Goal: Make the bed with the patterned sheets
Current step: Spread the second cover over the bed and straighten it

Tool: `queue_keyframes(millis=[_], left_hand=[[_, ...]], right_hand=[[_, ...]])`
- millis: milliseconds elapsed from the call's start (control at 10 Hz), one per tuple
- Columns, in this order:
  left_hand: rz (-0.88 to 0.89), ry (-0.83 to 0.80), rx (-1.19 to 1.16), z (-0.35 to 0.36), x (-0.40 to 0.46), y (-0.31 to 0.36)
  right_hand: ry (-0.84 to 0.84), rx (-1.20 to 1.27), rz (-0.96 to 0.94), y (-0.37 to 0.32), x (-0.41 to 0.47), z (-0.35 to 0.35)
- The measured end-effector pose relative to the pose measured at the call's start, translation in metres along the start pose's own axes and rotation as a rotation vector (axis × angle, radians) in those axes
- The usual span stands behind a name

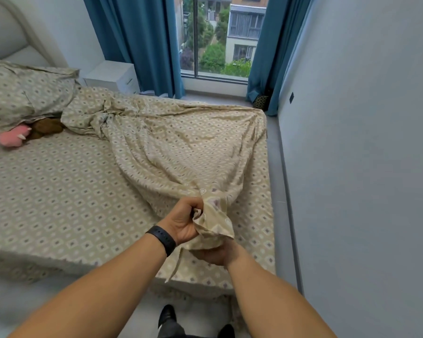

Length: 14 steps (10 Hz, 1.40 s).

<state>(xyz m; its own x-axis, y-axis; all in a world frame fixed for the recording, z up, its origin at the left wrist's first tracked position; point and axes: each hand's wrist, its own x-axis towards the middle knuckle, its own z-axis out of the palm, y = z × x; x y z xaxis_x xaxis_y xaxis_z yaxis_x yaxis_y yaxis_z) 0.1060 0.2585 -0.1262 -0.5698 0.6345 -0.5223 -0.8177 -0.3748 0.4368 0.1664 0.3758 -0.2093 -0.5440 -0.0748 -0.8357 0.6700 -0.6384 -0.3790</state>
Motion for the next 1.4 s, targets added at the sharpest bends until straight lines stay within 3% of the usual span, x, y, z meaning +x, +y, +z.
queue_keyframes(millis=[100,200,300,400,500,600,700,800,900,1100,1200,1400], left_hand=[[0.009,0.094,0.011,-0.004,-0.002,0.001],[0.033,0.214,0.08,-0.01,0.001,-0.005],[0.11,0.494,0.177,-0.032,0.017,-0.009],[0.148,0.72,0.183,-0.055,0.029,-0.019],[0.098,0.771,0.223,-0.062,0.037,-0.043],[0.042,0.841,0.366,-0.071,0.046,-0.067],[0.0,0.878,0.403,-0.085,0.061,-0.088],[-0.047,0.92,0.432,-0.083,0.067,-0.113],[-0.092,0.943,0.463,-0.075,0.063,-0.134],[-0.058,0.99,0.542,-0.1,0.059,-0.156],[0.011,1.024,0.656,-0.097,0.049,-0.155],[0.064,1.008,0.633,-0.076,0.047,-0.158]], right_hand=[[-0.085,0.138,-0.008,-0.028,-0.004,0.007],[0.036,0.238,-0.097,-0.053,0.004,-0.002],[0.4,0.1,-0.33,-0.077,0.013,-0.023],[0.839,-0.17,-0.763,-0.087,-0.027,-0.031],[0.814,-0.431,-1.125,-0.066,-0.053,-0.047],[0.91,-0.594,-1.096,-0.032,-0.047,-0.091],[0.926,-0.572,-0.68,-0.005,-0.043,-0.137],[0.866,-0.609,-0.439,0.021,-0.042,-0.172],[0.837,-0.658,-0.336,0.048,-0.041,-0.196],[0.824,-0.683,-0.353,0.048,-0.044,-0.207],[0.884,-0.746,-0.471,0.028,-0.049,-0.194],[1.024,-0.949,-0.81,0.014,-0.06,-0.185]])
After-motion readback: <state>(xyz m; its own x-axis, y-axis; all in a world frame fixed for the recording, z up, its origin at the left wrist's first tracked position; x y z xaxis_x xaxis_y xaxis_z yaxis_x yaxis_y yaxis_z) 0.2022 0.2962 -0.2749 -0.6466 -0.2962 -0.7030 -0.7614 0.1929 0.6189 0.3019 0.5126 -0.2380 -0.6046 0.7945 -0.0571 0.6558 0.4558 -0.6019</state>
